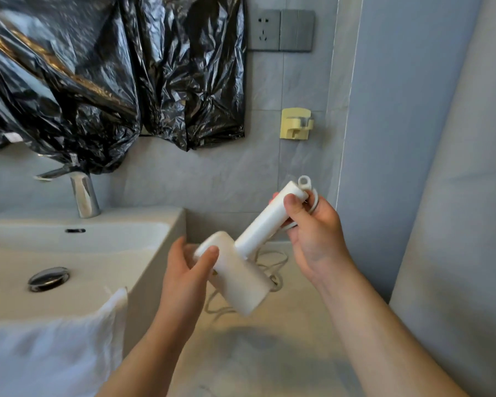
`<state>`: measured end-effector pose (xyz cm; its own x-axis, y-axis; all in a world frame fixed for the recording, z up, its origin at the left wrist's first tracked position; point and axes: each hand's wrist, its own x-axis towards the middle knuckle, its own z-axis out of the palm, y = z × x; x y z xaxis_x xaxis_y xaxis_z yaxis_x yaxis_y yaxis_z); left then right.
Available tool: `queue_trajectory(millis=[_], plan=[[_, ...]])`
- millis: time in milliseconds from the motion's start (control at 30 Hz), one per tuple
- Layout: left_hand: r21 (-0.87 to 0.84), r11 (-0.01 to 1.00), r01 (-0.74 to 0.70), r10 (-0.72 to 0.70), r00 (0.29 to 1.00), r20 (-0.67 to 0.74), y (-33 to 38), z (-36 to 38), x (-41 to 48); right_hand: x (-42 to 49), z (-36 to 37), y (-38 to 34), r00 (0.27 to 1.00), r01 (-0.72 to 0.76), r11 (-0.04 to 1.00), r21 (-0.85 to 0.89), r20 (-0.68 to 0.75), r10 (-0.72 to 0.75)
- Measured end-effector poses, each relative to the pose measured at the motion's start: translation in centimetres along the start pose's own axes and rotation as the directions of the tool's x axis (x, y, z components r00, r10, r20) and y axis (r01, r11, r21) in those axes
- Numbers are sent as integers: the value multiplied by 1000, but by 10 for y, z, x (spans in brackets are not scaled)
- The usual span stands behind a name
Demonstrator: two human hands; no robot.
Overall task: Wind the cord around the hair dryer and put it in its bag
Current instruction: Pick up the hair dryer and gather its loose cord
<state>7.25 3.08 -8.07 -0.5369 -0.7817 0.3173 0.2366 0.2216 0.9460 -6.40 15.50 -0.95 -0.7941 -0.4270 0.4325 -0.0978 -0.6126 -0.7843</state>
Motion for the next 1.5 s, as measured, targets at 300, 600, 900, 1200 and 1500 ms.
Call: queue_trajectory(millis=[300,600,900,1200,1500], plan=[[267,879,-395,269,873,406,47,47,39,20,-5,7,987,158,959,-237,78,-143],[66,893,-446,394,844,364,34,73,55,37,-22,-4,974,154,979,-131,186,-128],[-119,953,-279,295,942,161,33,65,67,33,-20,12,981,101,834,-543,195,9],[-313,942,-123,119,992,-33,41,57,75,31,-18,6,935,-74,845,-530,257,243],[-360,922,-142,61,972,-227,45,58,70,29,-22,14,931,20,736,-677,280,233]])
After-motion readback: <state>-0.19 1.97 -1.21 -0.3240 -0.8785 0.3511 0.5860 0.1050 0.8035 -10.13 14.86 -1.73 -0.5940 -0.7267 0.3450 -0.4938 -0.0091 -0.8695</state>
